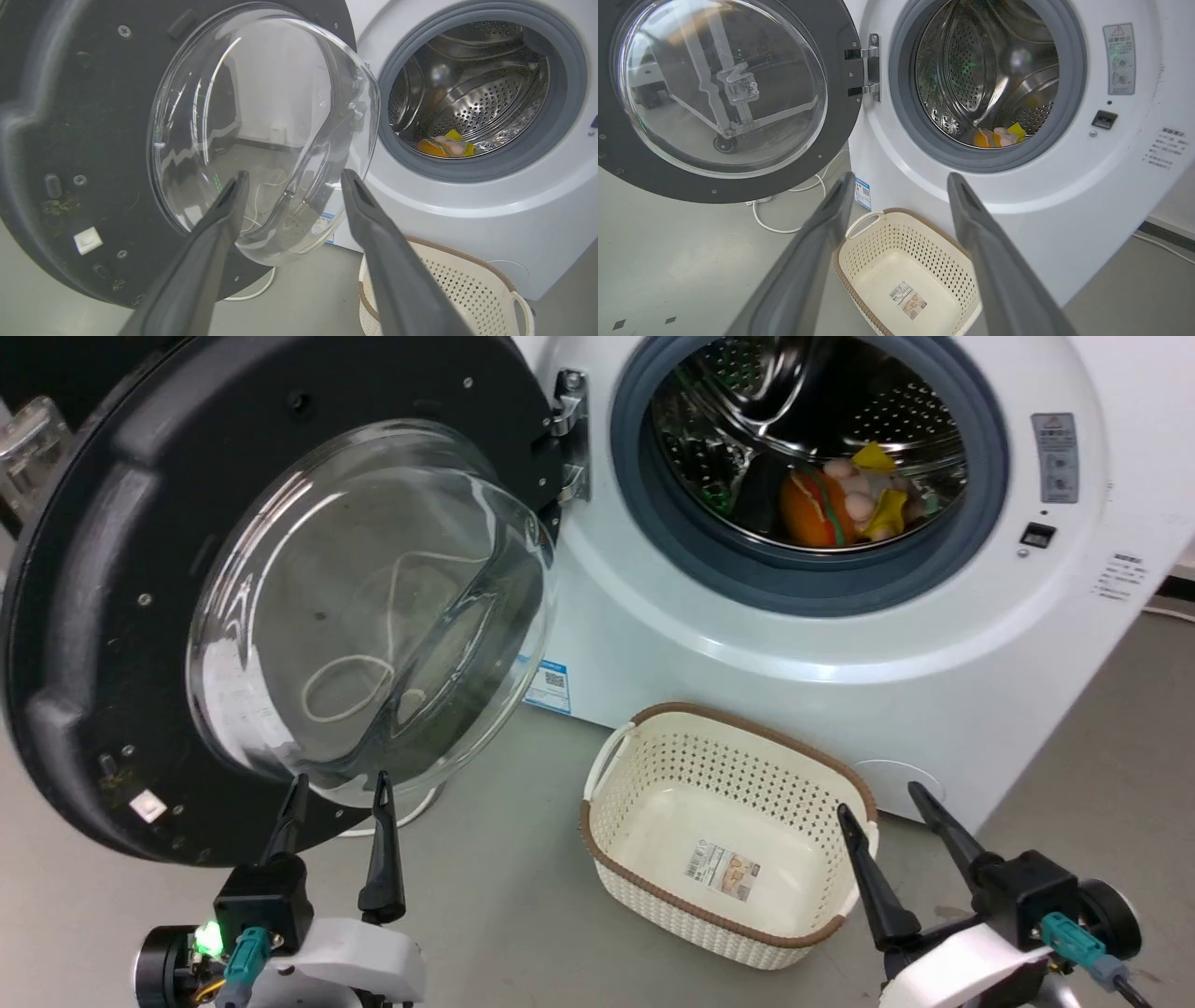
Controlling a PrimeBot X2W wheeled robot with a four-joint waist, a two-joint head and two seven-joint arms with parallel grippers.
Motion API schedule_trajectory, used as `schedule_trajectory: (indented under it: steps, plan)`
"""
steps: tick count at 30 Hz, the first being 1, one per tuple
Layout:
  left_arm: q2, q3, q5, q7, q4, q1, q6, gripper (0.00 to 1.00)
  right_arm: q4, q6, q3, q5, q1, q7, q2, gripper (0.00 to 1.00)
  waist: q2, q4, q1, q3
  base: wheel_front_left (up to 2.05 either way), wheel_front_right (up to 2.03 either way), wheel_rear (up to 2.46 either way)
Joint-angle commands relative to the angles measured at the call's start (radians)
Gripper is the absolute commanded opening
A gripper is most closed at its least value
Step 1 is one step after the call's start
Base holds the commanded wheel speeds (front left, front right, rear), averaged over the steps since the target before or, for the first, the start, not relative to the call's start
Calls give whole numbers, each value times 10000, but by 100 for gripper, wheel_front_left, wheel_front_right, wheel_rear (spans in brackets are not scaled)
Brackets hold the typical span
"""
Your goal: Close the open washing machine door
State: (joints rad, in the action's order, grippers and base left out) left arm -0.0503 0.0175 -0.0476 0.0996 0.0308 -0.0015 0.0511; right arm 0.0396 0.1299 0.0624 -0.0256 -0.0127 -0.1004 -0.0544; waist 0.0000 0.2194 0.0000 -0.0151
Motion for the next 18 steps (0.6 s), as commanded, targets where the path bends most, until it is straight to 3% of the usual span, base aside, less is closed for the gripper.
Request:
schedule_trajectory:
  steps: [1, 18]
  plan:
    - [-1, -25, -58, 104, 83, 124, 67, 100, 93, 3, 69, 68, -160, -97, 17, 100, 0, 91, 0, -31, 0, 0, 0]
    - [0, -61, -208, 459, 417, 250, 414, 100, 536, 4, 376, 157, -387, -452, 23, 100, 0, 817, 0, -61, -3, -3, -3]
